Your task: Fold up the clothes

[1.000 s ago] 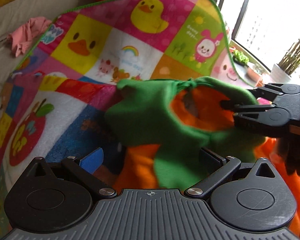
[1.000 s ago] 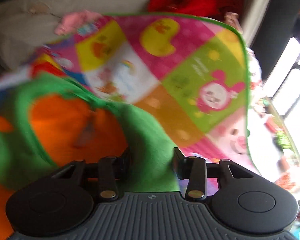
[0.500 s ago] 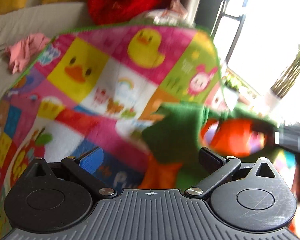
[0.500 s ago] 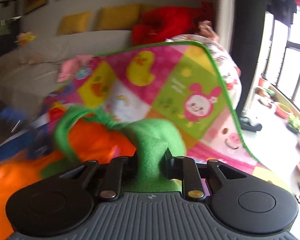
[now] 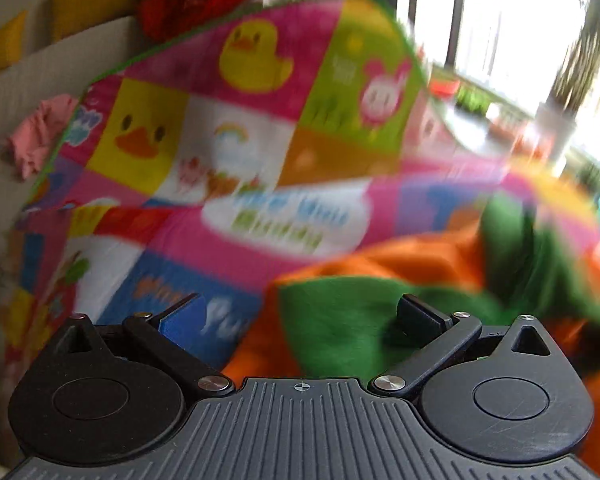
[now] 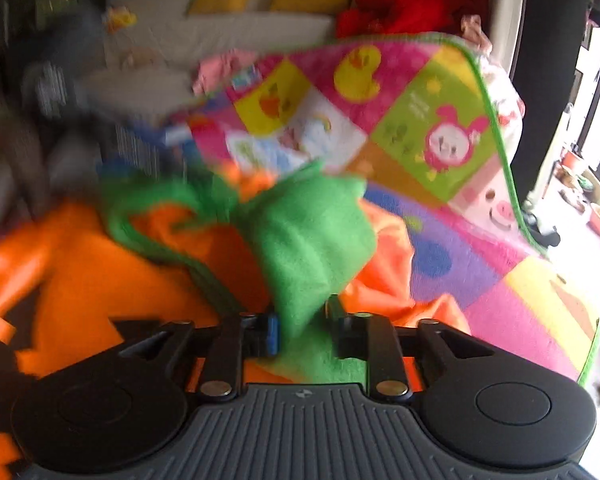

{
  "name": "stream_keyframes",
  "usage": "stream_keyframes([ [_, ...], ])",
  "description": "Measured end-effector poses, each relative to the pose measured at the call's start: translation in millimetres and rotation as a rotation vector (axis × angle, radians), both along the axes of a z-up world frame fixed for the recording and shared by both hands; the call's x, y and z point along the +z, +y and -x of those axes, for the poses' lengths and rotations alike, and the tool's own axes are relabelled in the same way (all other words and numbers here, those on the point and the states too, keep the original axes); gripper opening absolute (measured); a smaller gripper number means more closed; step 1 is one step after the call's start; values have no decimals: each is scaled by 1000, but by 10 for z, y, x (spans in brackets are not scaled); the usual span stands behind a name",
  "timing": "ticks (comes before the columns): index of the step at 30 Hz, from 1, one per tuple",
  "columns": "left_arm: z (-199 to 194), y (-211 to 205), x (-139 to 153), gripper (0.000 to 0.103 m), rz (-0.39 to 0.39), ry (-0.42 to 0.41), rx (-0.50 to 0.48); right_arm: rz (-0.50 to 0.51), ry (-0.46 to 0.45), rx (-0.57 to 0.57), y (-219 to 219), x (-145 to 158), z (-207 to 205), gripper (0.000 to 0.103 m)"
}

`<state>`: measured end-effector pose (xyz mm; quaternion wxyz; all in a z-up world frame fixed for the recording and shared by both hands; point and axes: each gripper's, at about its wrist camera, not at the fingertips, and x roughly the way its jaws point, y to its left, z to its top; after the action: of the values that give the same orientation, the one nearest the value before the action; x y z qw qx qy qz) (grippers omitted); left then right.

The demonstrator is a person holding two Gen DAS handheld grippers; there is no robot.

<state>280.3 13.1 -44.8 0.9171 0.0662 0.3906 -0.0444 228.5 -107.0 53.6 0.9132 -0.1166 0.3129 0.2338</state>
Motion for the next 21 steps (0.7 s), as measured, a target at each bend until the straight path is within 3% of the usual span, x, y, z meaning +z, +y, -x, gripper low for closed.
stream_keyframes([
  [2, 14, 59, -91, 103, -1, 17, 8, -52, -46, 9, -57, 157, 56, 40],
  [7, -2, 50, -70, 103, 9, 17, 22, -153, -80, 13, 26, 303, -176, 39],
  [14, -53, 187, -124, 103, 134, 86, 76, -89, 117, -41, 314, -315, -585, 39],
  [21, -79, 219, -128, 103, 161, 106, 79, -148, 118, -74, 243, -425, -445, 40],
])
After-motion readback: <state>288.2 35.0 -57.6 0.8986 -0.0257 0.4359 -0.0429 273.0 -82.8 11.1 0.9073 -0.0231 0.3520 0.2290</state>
